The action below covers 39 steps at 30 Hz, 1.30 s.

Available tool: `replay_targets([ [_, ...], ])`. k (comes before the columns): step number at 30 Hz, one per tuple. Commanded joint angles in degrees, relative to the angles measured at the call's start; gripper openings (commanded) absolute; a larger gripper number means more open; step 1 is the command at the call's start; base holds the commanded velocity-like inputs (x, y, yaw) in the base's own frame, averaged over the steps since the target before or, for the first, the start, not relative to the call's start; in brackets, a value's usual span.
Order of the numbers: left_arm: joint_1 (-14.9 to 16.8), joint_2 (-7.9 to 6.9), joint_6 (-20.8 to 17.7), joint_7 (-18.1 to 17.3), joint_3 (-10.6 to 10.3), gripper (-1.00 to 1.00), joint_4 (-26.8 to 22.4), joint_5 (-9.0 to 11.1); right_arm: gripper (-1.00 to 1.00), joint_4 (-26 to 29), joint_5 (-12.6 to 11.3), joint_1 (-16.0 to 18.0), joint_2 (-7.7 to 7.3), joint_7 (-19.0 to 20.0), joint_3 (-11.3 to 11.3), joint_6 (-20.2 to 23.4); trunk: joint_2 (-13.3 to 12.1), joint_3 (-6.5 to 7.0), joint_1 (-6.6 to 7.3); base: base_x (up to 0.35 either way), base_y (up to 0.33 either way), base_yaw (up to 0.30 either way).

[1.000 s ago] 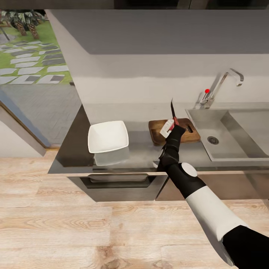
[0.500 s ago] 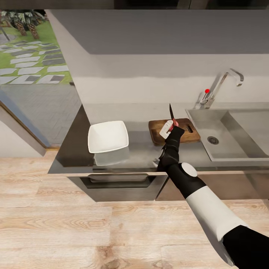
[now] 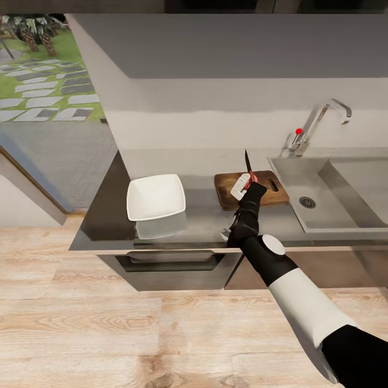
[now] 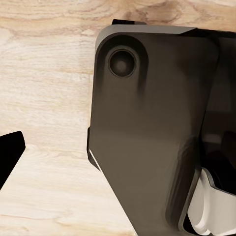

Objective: In the kitchen, take the Vidalia onion out of the sink, dice it on the chopping board with the paring knife, put the diced onion into the bowl on the countertop, then place both the paring knife and the chopping board into the sink.

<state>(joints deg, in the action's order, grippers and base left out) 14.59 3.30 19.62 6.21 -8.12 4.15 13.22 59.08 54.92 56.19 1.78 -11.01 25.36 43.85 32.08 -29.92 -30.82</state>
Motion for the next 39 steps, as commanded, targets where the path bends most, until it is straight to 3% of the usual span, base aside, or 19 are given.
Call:
replay_targets([
  [1,0.1,0.04,0.4,0.1,-0.5,1.00,0.2,0.4,-1.00,0.0,-0.1,0.1,-0.02,-0.2,0.2,0.4,0.1,-0.06,-0.02,0.000,0.000,0.000],
  [39,0.1,0.04,0.3,0.1,-0.5,1.00,0.2,0.4,-1.00,0.0,-0.1,0.1,-0.02,-0.2,0.1,0.4,0.1,-0.06,-0.02,0.000,0.000,0.000],
])
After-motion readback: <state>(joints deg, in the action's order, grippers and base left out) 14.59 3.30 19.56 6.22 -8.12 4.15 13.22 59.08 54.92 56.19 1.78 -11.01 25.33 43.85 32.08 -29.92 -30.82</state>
